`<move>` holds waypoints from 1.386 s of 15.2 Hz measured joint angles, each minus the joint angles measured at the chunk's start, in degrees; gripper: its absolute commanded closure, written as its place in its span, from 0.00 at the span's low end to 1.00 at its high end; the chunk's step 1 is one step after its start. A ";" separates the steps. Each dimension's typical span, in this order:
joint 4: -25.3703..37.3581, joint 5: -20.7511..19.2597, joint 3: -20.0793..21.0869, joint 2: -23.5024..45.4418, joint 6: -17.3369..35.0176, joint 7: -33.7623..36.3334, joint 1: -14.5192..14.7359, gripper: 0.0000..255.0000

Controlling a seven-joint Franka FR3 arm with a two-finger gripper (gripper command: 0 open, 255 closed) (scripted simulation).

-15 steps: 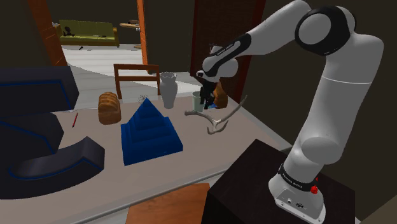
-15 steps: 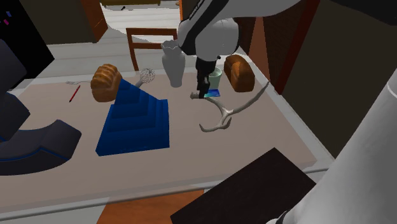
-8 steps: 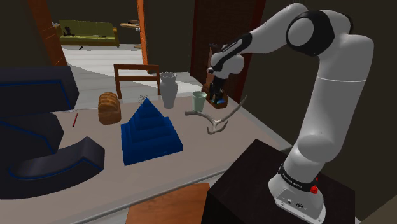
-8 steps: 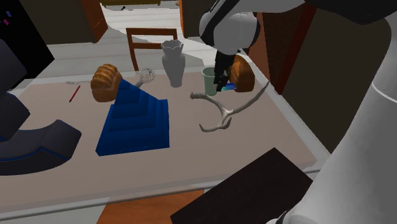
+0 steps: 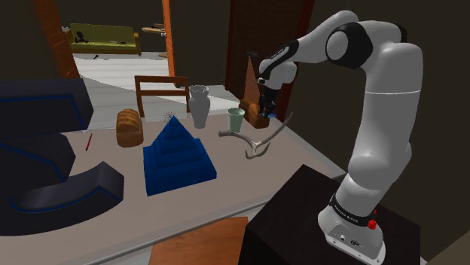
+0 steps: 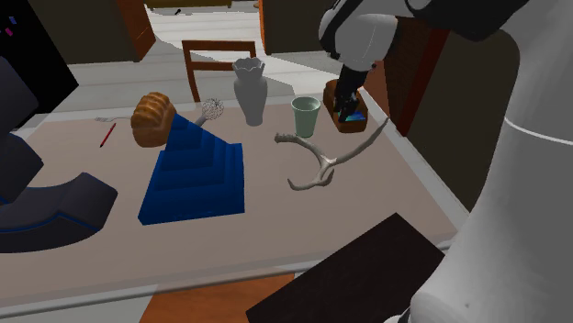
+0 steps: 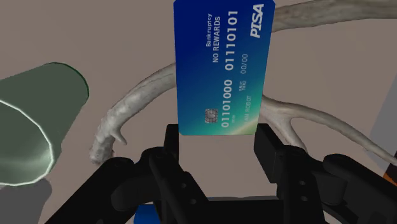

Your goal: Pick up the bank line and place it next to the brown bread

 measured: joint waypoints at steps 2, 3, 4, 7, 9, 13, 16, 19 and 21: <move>3.20 0.75 -0.44 2.21 -1.58 -2.31 -1.99 1.00; 4.23 1.14 -0.65 3.13 -1.97 -3.55 -2.99 1.00; 6.02 1.56 -0.77 4.46 -2.69 -4.57 -3.99 1.00; 12.35 2.51 -1.33 8.24 -6.12 -7.80 -7.58 1.00; 16.94 3.18 -1.45 11.10 -8.33 -9.46 -9.84 1.00; 28.21 4.58 -1.42 18.14 -13.43 -12.60 -15.24 1.00; 36.87 5.33 -1.25 23.26 -17.34 -14.32 -19.27 1.00; 39.77 5.86 -0.88 26.03 -17.59 -14.78 -20.51 1.00; 39.79 6.11 -0.67 26.91 -16.76 -14.93 -20.57 1.00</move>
